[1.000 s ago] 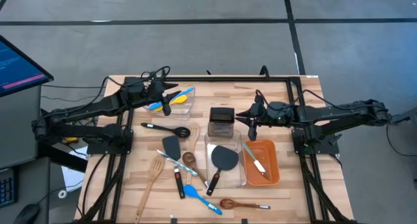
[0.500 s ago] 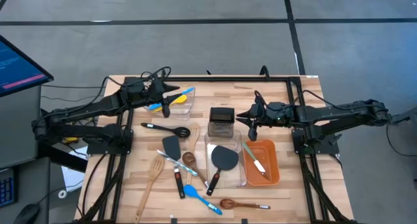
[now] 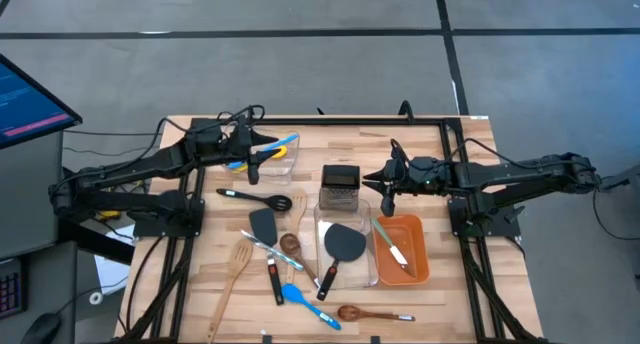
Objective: Pick & Place Kitchen Items
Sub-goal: Put the blue knife into the orange bin
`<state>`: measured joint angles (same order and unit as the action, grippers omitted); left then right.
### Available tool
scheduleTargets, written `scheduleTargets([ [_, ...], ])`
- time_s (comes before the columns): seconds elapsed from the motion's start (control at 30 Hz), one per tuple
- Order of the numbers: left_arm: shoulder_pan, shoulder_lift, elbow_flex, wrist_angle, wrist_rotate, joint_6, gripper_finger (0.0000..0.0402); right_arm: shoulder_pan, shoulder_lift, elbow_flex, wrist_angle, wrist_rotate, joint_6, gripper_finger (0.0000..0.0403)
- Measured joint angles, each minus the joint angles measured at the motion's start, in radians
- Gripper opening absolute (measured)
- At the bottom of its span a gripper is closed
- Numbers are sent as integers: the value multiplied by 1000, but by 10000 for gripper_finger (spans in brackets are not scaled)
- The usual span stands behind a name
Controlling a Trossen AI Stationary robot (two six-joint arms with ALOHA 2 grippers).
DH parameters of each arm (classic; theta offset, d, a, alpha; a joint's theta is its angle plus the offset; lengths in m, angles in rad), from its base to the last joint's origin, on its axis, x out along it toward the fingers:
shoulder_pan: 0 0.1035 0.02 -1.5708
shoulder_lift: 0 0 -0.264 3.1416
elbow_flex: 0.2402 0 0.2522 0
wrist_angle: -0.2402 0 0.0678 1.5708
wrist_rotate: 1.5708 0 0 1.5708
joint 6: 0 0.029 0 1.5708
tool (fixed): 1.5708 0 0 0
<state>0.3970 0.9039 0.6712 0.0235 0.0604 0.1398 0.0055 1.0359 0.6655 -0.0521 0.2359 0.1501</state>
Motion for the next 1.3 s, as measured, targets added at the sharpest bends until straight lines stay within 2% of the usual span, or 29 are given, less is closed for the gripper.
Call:
scheduleTargets([
  [0.23,-73,0,0,0,0,1,119,0,0,0,0,0,-2,63],
  [0.87,-425,0,0,2,-8,-18,6,-1,0,0,0,0,-2,63],
  [1.13,-544,0,0,-8,-8,-53,4,-1,0,0,0,0,-2,63],
  [1.3,-584,0,1,-59,-41,-200,4,-1,0,0,0,0,-2,63],
])
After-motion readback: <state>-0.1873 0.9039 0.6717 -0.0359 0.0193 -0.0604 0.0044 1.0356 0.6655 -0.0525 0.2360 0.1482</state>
